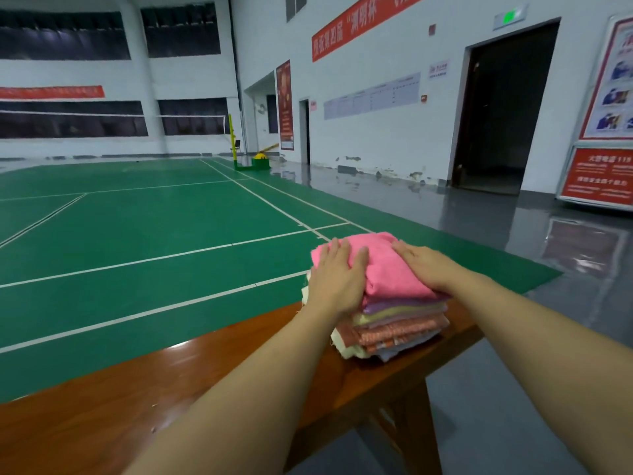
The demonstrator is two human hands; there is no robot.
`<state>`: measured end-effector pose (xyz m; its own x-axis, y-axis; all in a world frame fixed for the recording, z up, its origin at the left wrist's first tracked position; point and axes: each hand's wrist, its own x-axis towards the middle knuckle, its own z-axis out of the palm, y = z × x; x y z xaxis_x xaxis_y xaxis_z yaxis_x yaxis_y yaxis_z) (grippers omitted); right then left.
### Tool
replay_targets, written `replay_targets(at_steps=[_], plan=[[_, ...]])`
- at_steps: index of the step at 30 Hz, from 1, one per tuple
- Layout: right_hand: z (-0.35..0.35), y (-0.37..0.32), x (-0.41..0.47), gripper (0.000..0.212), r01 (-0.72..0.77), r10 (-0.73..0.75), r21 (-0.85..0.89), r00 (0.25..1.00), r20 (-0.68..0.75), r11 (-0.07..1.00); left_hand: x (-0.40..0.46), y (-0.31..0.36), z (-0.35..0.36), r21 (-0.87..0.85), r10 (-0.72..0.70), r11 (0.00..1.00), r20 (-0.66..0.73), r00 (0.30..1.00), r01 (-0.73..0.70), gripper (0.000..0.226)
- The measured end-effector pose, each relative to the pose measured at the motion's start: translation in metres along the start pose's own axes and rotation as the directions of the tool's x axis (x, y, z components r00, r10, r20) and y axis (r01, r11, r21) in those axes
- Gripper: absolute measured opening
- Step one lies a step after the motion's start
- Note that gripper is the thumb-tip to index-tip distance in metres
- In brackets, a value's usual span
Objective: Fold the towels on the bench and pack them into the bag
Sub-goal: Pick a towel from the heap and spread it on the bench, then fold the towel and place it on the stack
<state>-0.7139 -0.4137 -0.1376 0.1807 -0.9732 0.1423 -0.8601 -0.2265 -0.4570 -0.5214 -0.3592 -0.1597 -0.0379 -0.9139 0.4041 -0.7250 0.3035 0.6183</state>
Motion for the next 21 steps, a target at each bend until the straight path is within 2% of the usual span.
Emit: replay_targets(at_steps=[2,4,7,12,18,21], plan=[[0.000,0.000,-0.006,0.064,-0.011,0.010,0.041,1.000,0.029,0.999,-0.003,-0.004,0.003,0.011,-0.023,1.000,0.096,0.995,0.022,0.065],[0.001,0.000,-0.009,0.065,0.015,-0.016,0.036,1.000,0.024,0.999,-0.007,-0.007,0.003,0.092,-0.004,0.996,0.143,0.990,-0.010,0.063],[-0.007,-0.001,-0.010,0.066,0.073,-0.077,-0.106,0.996,-0.038,0.992,-0.007,-0.005,-0.009,0.105,-0.024,0.994,0.150,0.988,0.008,0.066],[-0.025,-0.026,-0.017,0.067,0.210,-0.242,-0.289,0.967,-0.079,0.934,-0.018,-0.012,-0.043,0.115,-0.099,0.989,0.056,0.994,0.092,0.069],[-0.003,-0.117,-0.040,0.061,0.453,-0.480,-0.343,0.877,0.006,0.823,-0.055,-0.044,-0.101,0.301,-0.162,0.940,-0.026,0.986,0.163,0.069],[0.030,-0.170,-0.048,0.062,0.544,-0.562,-0.293,0.827,0.030,0.786,-0.088,-0.069,-0.144,0.384,-0.196,0.900,-0.072,0.978,0.208,0.068]])
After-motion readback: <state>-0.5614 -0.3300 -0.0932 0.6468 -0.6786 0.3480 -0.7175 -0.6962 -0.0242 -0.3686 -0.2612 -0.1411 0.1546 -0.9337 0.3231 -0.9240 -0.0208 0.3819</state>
